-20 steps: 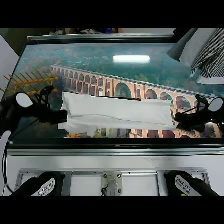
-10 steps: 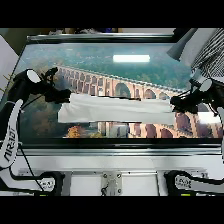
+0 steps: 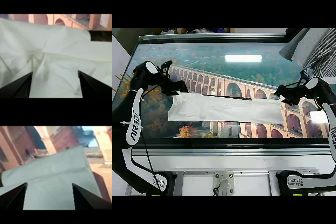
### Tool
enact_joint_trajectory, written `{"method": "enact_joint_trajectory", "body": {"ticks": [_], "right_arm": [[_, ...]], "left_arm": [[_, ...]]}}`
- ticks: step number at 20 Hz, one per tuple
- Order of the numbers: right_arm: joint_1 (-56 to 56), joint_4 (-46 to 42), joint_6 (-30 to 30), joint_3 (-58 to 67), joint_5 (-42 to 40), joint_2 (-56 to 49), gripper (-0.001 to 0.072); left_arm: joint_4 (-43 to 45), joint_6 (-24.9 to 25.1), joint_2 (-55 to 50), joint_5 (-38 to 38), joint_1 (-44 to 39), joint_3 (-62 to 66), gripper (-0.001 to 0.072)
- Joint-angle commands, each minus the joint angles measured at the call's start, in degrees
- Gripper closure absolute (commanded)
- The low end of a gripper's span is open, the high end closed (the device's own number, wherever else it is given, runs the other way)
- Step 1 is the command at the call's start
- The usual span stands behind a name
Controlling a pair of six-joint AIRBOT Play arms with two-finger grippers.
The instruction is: Fold the clothes and pants, and hang the long-sleeved shirts on hangers.
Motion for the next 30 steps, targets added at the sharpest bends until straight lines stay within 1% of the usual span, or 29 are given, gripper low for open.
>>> {"method": "enact_joint_trajectory", "body": {"ticks": [1,4,5,6,7,8,10,13,14,17,19,20,22,23,24,25,26,27,28,30], "right_arm": [[-2.4,11.6,-12.5,0.5,-4.1,1.6,0.0102],[-9.1,11.6,-23.3,-0.3,7.6,2.2,0.0102],[-11.7,11.7,-25.5,-1.2,10.7,2.0,0.0103],[-14.4,11.6,-27.2,-2.5,13.0,1.6,0.0103],[-16.8,11.7,-28.5,-3.9,14.0,1.1,0.0102],[-19.1,11.7,-29.2,-5.7,14.0,0.4,0.0103],[-22.3,11.9,-29.8,-8.4,14.3,-2.0,0.0103],[-22.7,13.1,-32.6,-8.7,16.5,-7.0,0.0104],[-22.1,15.2,-34.4,-8.7,16.9,-8.5,0.0104],[-18.9,20.9,-36.6,-8.7,16.4,-12.1,0.0106],[-16.5,24.3,-36.8,-8.7,15.4,-13.5,0.0107],[-15.2,25.8,-36.8,-8.7,14.8,-14.0,0.0122],[-13.2,26.4,-36.8,-8.7,12.9,-14.3,0.0324],[-12.7,26.4,-36.8,-8.7,12.2,-14.3,0.0398],[-12.4,26.4,-36.8,-8.7,12.2,-14.3,0.0497],[-12.4,26.4,-36.8,-8.6,12.3,-14.1,0.0668],[-12.5,25.8,-36.7,-8.6,12.3,-13.7,0.0705],[-12.9,25.2,-36.6,-8.5,12.6,-12.7,0.0705],[-13.3,23.8,-35.3,-8.0,13.4,-11.3,0.0705],[-13.4,16.7,-31.7,-4.9,16.2,-7.5,0.0706]], "left_arm": [[-2.4,-0.5,-0.7,-1.4,0.1,7.6,0.01],[-2.4,-0.5,1.8,-4.0,-1.5,7.9,0.0102],[-2.4,-0.5,3.2,-3.7,-2.5,6.1,0.0103],[-2.4,-0.5,4.4,-2.9,-3.7,3.9,0.0162],[-2.5,-0.4,5.4,-2.3,-5.1,1.6,0.0492],[-2.5,-0.2,6.3,-1.2,-6.8,-0.9,0.0694],[-2.5,-0.2,7.4,0.7,-10.3,-5.1,0.0698],[-2.4,-0.2,7.3,3.2,-15.1,-8.7,0.0698],[-2.5,-0.2,7.3,4.1,-16.3,-9.4,0.0698],[-2.5,-0.2,7.3,6.7,-19.0,-9.7,0.0698],[-2.5,-0.2,7.3,7.6,-20.1,-9.7,0.0698],[-2.5,-0.2,7.3,8.0,-20.5,-9.7,0.0698],[-2.5,-0.2,7.3,8.1,-20.6,-9.7,0.0698],[-2.5,-0.2,7.3,8.1,-20.6,-9.7,0.0698],[-2.5,-0.2,7.3,8.1,-20.6,-9.7,0.0699],[-2.5,-0.3,7.3,8.2,-20.6,-9.7,0.0698],[-2.5,-0.4,7.3,8.2,-20.6,-9.7,0.0698],[-2.5,-0.5,7.2,8.4,-20.6,-9.7,0.0698],[-2.5,-0.5,6.8,8.6,-21.1,-9.7,0.0698],[-2.6,-0.5,5.2,9.2,-22.3,-9.7,0.0699]]}}
